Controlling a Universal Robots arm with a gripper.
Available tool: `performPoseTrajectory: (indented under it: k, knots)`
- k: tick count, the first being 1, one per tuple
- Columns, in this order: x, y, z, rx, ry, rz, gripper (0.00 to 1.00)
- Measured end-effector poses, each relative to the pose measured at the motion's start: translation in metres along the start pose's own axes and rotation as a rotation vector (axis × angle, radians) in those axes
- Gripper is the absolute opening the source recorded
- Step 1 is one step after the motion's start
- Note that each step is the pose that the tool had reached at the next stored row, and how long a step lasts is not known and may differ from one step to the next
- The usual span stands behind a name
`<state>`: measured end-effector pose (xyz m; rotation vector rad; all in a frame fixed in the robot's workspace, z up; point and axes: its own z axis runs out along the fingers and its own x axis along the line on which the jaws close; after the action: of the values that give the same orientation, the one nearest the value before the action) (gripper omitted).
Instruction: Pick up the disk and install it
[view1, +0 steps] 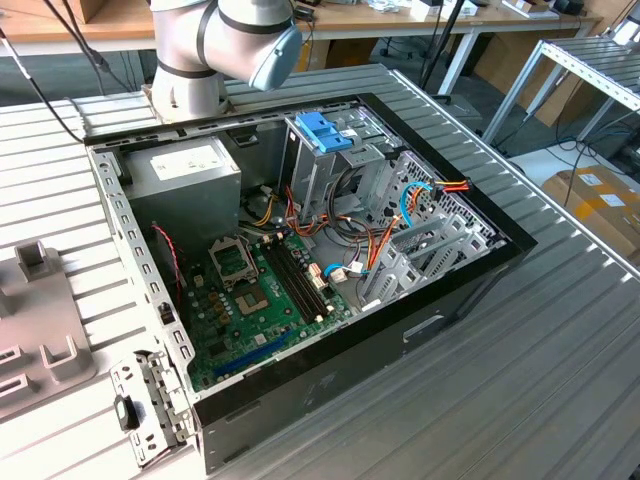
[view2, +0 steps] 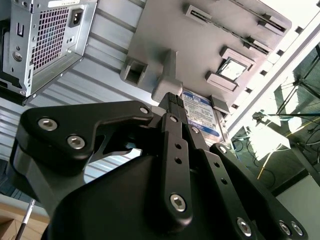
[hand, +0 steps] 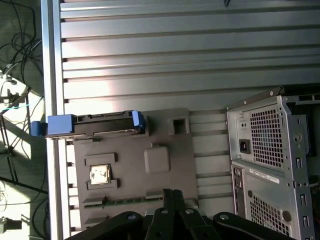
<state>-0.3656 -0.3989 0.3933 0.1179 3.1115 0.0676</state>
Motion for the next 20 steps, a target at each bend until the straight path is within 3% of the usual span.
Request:
performPoseTrajectory:
  k: [20]
  knots:
    - [0.0121,-0.0009,-0.0003,-0.0001,-0.0001,0.0,0.11]
